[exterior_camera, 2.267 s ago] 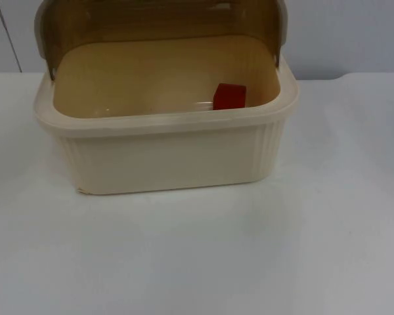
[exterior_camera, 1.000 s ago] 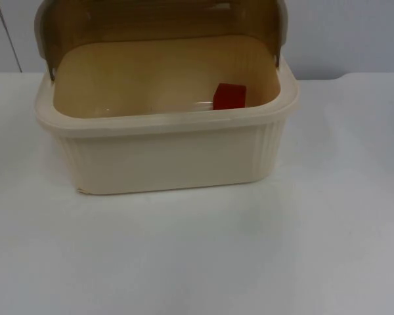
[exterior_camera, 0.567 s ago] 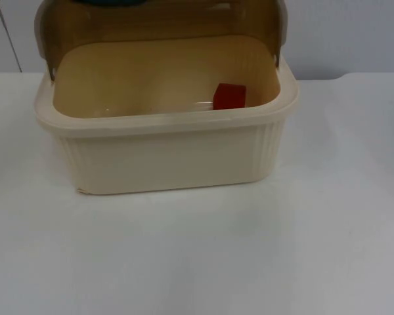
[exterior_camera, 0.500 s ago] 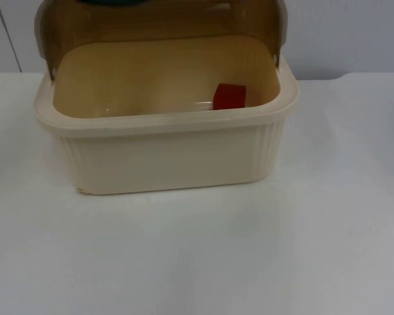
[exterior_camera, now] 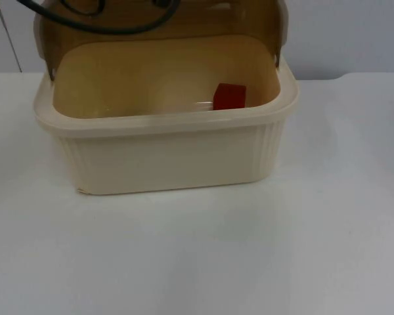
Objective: Open the box lid with the left hand, place the block into the box with the right hand, then close the box lid with the left hand.
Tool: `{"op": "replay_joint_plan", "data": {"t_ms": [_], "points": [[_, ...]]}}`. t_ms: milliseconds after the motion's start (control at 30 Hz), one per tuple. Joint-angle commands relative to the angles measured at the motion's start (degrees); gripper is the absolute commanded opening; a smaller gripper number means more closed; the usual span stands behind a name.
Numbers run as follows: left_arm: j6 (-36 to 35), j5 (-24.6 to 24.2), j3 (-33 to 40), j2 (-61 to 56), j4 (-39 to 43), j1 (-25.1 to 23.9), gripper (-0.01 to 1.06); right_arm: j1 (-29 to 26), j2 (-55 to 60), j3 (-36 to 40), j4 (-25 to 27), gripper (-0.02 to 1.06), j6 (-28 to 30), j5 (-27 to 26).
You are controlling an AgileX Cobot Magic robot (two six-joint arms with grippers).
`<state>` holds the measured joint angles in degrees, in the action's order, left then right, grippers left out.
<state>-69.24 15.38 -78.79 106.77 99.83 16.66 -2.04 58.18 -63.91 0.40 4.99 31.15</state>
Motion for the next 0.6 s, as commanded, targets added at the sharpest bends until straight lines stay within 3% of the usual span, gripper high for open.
{"op": "replay_joint_plan", "data": {"t_ms": [0, 300, 567], "points": [[0.05, 1.01, 1.0, -0.13, 0.12, -0.1, 0.0, 0.01, -0.21, 0.33, -0.4, 1.05, -0.07, -0.98], [1.94, 1.44, 2.39, -0.98, 0.12, 0.31, 0.0, 0.01, -0.21, 0.33, -0.4, 1.05, -0.07, -0.98], [5.23, -0.9, 9.8, -3.55, 0.12, 1.41, 0.0, 0.01, -0.21, 0.33, -0.4, 1.05, -0.07, -1.38]]}}
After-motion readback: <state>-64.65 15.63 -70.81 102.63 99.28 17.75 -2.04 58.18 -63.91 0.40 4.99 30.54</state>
